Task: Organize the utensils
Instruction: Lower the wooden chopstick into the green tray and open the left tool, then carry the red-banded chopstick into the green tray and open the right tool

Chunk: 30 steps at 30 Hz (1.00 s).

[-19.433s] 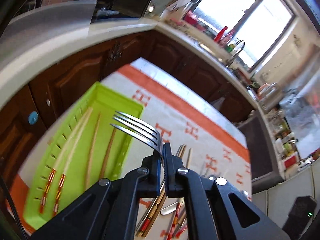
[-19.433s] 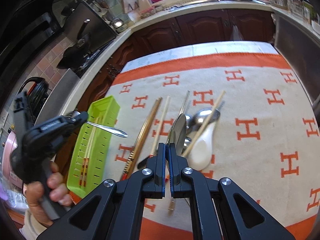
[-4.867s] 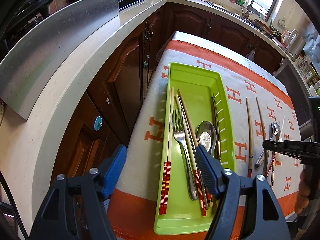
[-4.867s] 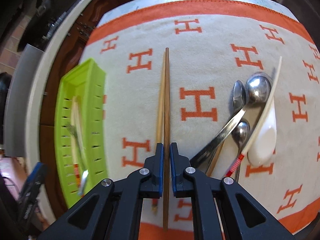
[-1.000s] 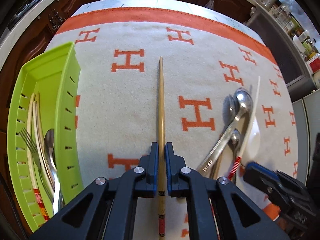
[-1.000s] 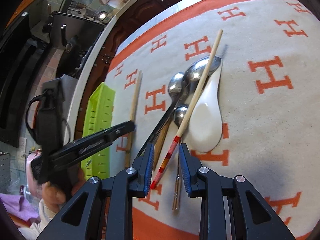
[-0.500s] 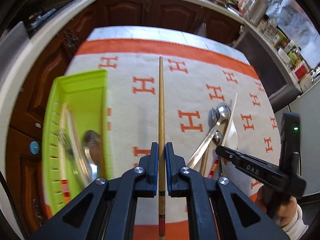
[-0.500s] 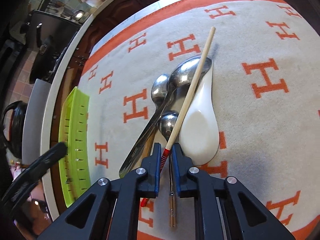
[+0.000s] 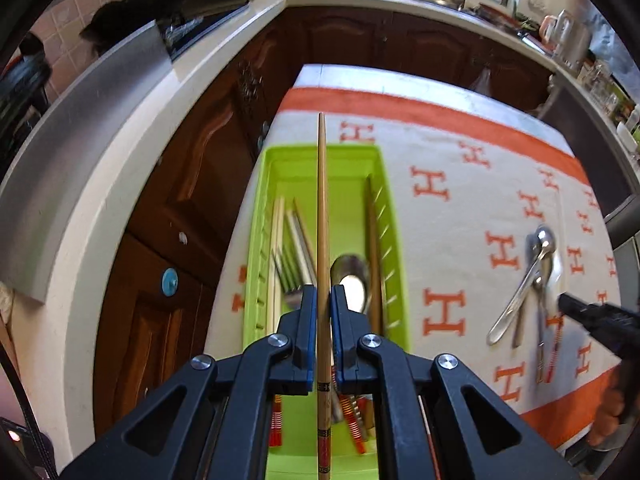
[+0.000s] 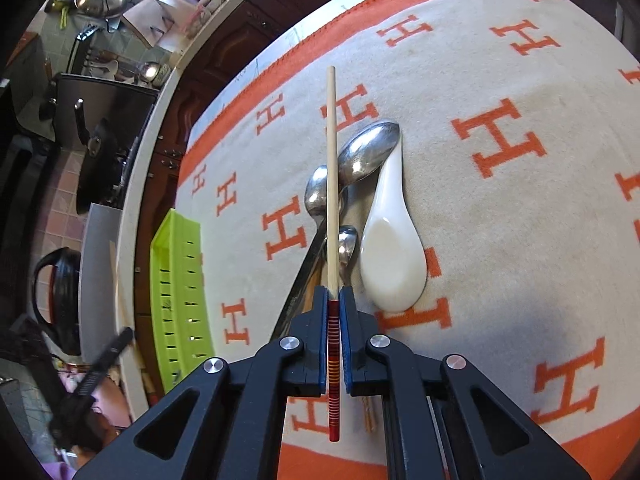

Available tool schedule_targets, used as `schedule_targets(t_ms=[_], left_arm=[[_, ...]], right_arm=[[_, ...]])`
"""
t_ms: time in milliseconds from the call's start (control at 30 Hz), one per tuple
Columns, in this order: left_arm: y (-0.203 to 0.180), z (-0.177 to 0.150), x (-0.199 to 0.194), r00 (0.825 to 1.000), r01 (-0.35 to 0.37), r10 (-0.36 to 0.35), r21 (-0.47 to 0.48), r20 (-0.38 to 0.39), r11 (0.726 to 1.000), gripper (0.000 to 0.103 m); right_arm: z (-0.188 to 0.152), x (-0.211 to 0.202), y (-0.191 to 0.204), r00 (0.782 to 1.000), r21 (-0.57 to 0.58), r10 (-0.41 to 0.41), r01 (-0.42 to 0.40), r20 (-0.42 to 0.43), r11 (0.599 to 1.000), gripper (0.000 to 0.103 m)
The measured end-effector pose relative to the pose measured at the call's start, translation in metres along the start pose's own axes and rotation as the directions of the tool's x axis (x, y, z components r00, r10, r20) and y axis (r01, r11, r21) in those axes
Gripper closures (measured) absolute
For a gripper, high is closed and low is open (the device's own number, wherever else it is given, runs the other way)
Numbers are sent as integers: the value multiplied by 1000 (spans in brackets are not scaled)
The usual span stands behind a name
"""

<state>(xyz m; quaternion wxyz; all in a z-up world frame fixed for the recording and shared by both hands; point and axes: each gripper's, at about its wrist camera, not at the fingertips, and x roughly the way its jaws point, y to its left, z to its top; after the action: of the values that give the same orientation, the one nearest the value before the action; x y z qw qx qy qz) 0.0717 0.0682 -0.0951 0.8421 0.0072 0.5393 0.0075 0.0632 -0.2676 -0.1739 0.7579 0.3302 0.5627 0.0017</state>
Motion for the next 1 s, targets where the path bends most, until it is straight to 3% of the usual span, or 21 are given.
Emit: schedule_targets(t_ms=[167, 200, 233, 433, 633, 1000], left_arm=[[10, -13, 19, 999, 6, -7, -21, -52, 1000, 97], [10, -14, 20, 998, 4, -5, -20, -55, 1000, 92], [11, -16, 19, 999, 0, -1, -18, -50, 1000, 85], [26, -23, -1, 1000, -18, 18, -39, 7, 999, 67], [53, -30, -28, 996, -35, 42, -96, 78, 995, 57], [92, -46, -42, 992, -20, 43, -185, 121, 983, 56]], right_arm=[[-10, -24, 3, 1000, -15, 28, -28, 11, 999, 98], [-12, -28, 6, 999, -22, 34, -33, 11, 999, 98], [-15, -32, 9, 999, -30, 39, -38, 11, 999, 98], [-29, -54, 38, 998, -100, 65, -65, 4, 993, 98], [-45, -62, 88, 997, -213, 74, -80, -37, 974, 98], [-79, -46, 184, 989, -380, 57, -105, -135, 919, 98]])
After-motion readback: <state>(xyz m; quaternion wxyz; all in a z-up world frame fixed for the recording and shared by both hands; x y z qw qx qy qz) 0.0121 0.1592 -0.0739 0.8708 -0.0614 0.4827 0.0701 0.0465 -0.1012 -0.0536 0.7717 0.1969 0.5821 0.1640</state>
